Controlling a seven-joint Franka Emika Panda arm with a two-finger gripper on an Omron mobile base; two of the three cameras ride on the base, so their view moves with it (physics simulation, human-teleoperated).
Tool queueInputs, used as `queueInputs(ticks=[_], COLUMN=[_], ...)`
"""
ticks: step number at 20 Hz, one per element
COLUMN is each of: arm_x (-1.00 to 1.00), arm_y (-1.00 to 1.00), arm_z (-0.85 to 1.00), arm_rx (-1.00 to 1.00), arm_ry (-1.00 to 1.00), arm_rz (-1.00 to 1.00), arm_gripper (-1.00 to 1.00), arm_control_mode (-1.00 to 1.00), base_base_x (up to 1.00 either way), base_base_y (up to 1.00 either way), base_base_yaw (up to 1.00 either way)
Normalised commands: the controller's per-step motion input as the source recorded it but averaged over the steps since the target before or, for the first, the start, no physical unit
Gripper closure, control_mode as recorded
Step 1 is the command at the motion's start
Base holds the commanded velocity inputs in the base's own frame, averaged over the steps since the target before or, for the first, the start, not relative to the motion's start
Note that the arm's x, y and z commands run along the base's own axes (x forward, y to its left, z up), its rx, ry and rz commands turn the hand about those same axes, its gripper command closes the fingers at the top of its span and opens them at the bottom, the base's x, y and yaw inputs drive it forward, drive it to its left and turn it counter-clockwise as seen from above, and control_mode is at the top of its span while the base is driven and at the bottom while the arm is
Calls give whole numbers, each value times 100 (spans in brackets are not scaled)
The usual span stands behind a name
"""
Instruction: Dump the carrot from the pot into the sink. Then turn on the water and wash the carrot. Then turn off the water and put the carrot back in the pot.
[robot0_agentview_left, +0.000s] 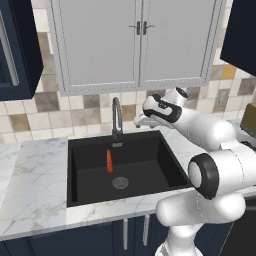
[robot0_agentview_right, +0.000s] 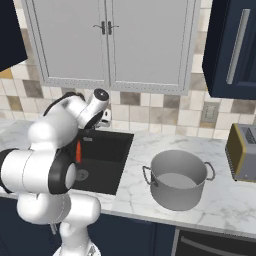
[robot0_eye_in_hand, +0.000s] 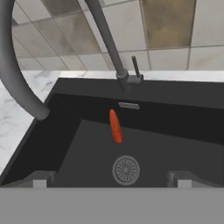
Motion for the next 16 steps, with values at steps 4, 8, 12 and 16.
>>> queueInputs(ticks=[4,8,12,16], arm_x=[31,32,27,26], arm_y=[13,12,9,8], arm_z=[-19,-15,-15,-17], arm_rx=[2,2,2,1], arm_ry=[0,0,0,0], arm_rz=[0,0,0,0], arm_gripper=[-100,-100,-100,-100], arm_control_mode=[-100,-100,-100,-100], base_base_x=[0,0,0,0], base_base_y=[0,0,0,0], base_base_yaw=[0,0,0,0])
